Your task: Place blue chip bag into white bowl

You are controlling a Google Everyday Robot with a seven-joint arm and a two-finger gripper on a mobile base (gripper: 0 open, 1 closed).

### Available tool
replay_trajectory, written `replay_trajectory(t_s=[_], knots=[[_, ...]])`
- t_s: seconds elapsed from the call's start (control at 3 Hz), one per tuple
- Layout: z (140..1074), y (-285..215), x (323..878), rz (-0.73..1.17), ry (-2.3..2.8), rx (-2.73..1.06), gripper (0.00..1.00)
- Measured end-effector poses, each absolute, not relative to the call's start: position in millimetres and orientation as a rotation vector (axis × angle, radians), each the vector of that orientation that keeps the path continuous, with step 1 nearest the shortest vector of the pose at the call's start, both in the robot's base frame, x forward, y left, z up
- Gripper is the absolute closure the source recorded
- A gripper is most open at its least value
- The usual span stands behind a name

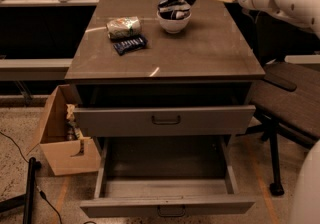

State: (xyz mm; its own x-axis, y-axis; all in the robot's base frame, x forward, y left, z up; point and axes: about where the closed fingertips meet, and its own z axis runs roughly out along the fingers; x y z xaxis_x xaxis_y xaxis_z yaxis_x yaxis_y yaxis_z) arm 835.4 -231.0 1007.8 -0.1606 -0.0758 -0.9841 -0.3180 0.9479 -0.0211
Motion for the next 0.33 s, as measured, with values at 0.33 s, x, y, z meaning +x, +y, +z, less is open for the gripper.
replay_trajectory(t_s=[0.33], knots=[[1007.4,-236.3,834.8,0.211,1.731,-0.292,0.0]])
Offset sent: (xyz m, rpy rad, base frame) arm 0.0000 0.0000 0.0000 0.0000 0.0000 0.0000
